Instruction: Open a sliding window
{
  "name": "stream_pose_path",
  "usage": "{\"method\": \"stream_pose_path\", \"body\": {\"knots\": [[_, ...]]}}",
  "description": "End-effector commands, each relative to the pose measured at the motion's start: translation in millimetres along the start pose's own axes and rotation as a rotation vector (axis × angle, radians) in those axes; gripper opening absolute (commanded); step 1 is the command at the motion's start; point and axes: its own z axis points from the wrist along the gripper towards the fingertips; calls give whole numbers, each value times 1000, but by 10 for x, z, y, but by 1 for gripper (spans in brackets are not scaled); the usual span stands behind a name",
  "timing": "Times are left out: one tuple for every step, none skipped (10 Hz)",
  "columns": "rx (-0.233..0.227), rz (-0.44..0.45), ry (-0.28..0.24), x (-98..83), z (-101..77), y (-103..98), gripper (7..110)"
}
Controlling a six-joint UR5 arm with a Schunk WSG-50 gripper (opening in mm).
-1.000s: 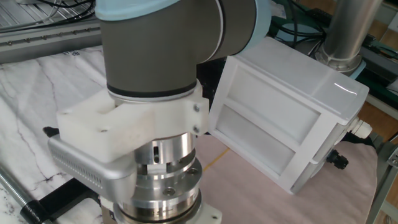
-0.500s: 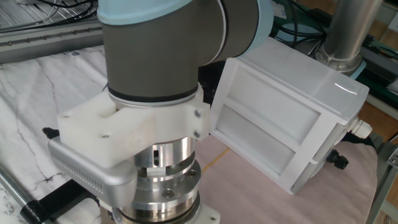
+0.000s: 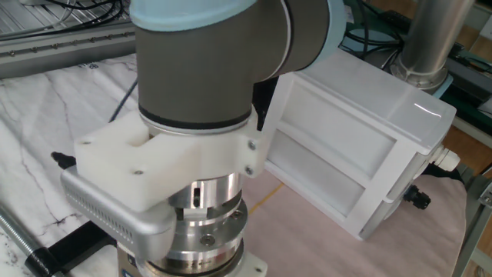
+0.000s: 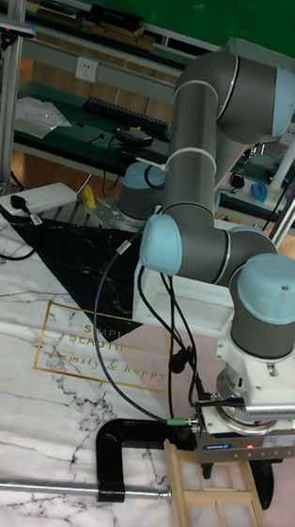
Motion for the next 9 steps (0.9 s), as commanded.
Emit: {"method": "stream_pose_path", "body": {"knots": [[54, -9, 1, -1, -30, -130, 88], [77, -14, 1, 0, -35, -185, 88], [86, -15, 2, 3, -37, -208, 88], [101, -17, 3, 4, -45, -247, 88], [128, -26, 3, 1, -55, -314, 88], [143, -32, 2, -4, -57, -367, 88], [149, -34, 3, -7, -61, -394, 88], [163, -32, 3, 3, -66, -398, 88], [148, -19, 2, 17, -59, -334, 88]]}}
